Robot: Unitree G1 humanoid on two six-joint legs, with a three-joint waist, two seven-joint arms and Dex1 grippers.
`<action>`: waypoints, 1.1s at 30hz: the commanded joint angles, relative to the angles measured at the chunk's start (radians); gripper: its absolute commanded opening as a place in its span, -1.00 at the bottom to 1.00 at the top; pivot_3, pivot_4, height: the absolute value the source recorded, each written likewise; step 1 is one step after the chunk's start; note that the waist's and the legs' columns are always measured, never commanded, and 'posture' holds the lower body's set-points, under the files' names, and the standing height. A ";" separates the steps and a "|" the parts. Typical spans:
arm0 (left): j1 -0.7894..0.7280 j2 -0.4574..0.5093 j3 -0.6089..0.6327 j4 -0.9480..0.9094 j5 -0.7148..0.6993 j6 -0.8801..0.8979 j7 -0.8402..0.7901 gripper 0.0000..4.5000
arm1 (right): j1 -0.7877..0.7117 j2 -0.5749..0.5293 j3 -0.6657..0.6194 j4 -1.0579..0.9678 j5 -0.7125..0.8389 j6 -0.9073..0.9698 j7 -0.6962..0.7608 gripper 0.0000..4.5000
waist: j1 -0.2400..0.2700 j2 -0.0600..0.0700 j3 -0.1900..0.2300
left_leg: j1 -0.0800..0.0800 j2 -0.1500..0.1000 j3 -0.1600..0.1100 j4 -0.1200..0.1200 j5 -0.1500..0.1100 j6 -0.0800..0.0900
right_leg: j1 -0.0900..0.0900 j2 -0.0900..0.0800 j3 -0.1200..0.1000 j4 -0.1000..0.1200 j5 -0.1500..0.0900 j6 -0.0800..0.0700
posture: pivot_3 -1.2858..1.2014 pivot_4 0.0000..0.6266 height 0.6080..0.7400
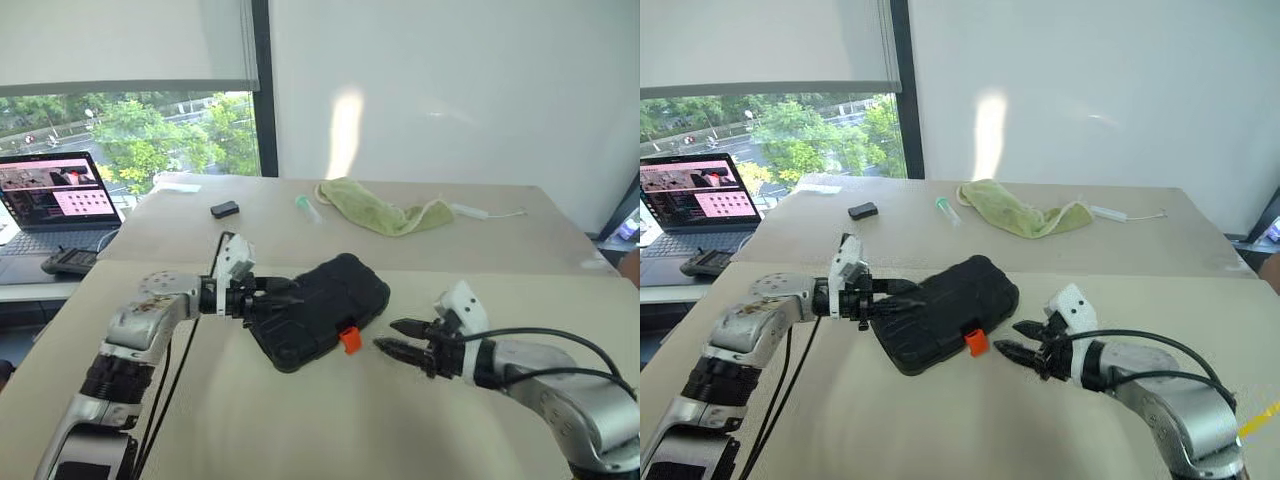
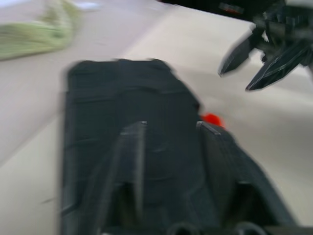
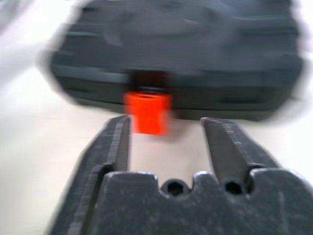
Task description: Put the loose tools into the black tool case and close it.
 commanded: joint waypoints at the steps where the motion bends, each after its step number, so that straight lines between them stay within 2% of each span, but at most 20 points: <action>1: -0.031 0.022 -0.034 0.031 0.032 -0.067 -0.101 0.66 | -0.007 0.038 0.064 -0.014 -0.053 -0.010 -0.103 0.28 | -0.001 0.000 0.000 | 0.000 0.000 0.000 0.000 0.000 0.000 | 0.000 0.000 0.000 0.001 0.000 0.000 | 0.03 -0.52 1.00; 3: -0.052 0.022 -0.057 0.050 0.054 -0.090 -0.137 0.99 | -0.020 0.069 0.121 0.024 -0.111 -0.035 -0.161 0.28 | 0.001 0.000 0.000 | 0.000 0.000 0.000 0.000 0.001 -0.001 | -0.001 0.000 0.000 0.002 0.000 -0.001 | 0.03 -0.52 1.00; 13: -0.066 0.021 -0.084 0.067 0.121 -0.129 -0.169 0.99 | -0.050 0.153 0.202 0.093 -0.180 -0.052 -0.233 0.28 | 0.005 0.000 0.000 | -0.002 -0.001 0.000 0.001 0.001 -0.001 | -0.002 0.000 0.000 0.001 -0.001 0.000 | 0.03 -0.52 1.00; 33: -0.033 0.007 -0.080 0.064 0.137 -0.148 -0.148 0.99 | -0.068 0.185 0.228 0.124 -0.191 -0.039 -0.238 0.28 | 0.005 0.000 0.000 | -0.002 0.000 0.000 0.001 0.000 0.000 | -0.002 0.000 0.000 0.002 -0.001 0.001 | 0.03 -0.52 1.00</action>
